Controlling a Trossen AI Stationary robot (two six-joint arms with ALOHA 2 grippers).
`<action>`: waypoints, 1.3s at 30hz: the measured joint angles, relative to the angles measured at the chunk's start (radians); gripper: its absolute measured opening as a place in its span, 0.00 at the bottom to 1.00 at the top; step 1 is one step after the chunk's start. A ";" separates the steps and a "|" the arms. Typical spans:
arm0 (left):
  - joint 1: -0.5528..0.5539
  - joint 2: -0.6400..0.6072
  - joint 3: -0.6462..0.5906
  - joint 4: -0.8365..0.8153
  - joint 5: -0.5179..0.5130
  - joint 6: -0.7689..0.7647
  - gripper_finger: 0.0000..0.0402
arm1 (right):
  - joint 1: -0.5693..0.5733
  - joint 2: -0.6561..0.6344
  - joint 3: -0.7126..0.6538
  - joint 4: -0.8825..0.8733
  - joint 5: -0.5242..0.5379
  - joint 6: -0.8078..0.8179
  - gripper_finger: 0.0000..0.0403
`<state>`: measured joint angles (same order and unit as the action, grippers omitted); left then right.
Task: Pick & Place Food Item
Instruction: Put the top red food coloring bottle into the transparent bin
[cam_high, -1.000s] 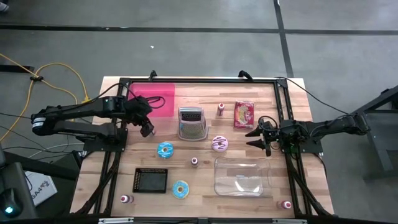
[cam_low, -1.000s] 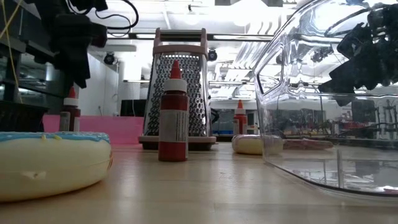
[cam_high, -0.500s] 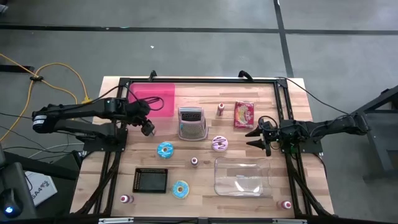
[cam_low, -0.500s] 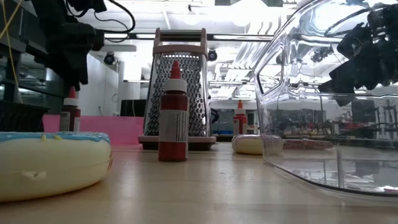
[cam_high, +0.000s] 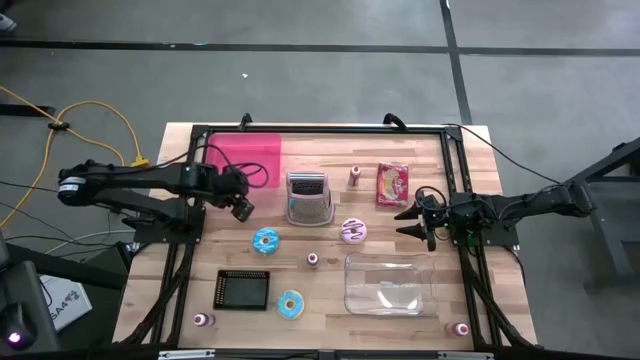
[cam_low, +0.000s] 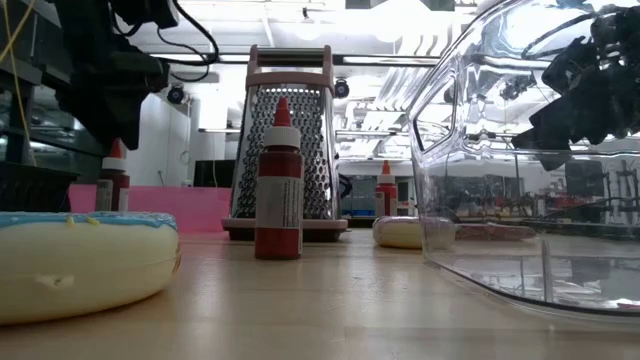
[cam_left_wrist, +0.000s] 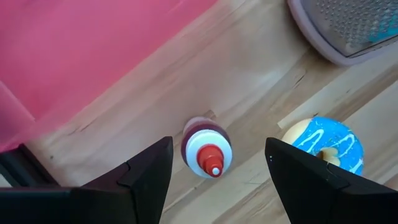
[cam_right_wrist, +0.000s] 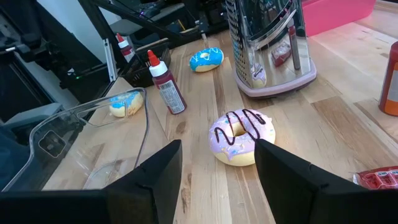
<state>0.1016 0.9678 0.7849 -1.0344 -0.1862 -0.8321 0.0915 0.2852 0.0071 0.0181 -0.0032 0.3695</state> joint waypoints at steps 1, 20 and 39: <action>-0.004 0.006 0.000 -0.004 0.000 -0.009 0.62 | 0.000 0.000 0.000 0.000 0.000 0.000 0.47; -0.104 0.049 -0.089 0.050 -0.027 -0.149 0.62 | 0.000 0.000 0.000 0.000 0.000 0.000 0.47; -0.126 0.046 -0.248 0.259 -0.074 -0.164 0.62 | 0.000 0.000 0.000 0.000 0.000 0.000 0.47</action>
<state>-0.0247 1.0136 0.5370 -0.7754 -0.2606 -0.9966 0.0914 0.2855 0.0071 0.0181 -0.0032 0.3691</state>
